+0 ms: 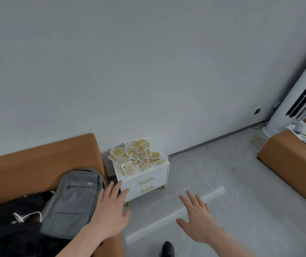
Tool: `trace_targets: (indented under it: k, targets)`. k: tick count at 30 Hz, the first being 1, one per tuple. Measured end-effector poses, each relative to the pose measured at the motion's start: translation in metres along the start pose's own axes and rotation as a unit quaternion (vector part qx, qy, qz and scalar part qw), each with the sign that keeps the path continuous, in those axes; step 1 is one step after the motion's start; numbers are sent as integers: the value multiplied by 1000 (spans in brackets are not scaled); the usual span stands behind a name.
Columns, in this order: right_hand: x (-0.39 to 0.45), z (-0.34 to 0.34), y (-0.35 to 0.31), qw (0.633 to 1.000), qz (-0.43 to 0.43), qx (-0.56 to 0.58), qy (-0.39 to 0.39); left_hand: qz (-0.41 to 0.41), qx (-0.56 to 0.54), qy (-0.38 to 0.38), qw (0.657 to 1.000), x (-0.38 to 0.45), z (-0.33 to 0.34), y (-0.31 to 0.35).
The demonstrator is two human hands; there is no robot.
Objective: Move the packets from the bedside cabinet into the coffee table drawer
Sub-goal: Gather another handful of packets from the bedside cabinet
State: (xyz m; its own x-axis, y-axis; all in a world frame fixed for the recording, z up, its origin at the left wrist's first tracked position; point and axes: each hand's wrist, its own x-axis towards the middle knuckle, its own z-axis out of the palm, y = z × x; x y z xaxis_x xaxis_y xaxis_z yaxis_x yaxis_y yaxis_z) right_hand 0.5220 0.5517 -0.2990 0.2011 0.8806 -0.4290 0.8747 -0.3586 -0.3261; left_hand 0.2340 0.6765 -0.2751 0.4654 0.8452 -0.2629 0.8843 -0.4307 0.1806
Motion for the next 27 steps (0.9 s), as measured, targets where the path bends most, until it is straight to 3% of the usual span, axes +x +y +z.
trace_targets:
  k: [14, 27]
  targets:
    - [240, -114, -11, 996, -64, -35, -49, -100, -36, -35, 994, 203, -36, -18]
    - [447, -150, -60, 996, -3, -21, -81, -54, -29, -122, 991, 464, -46, -106]
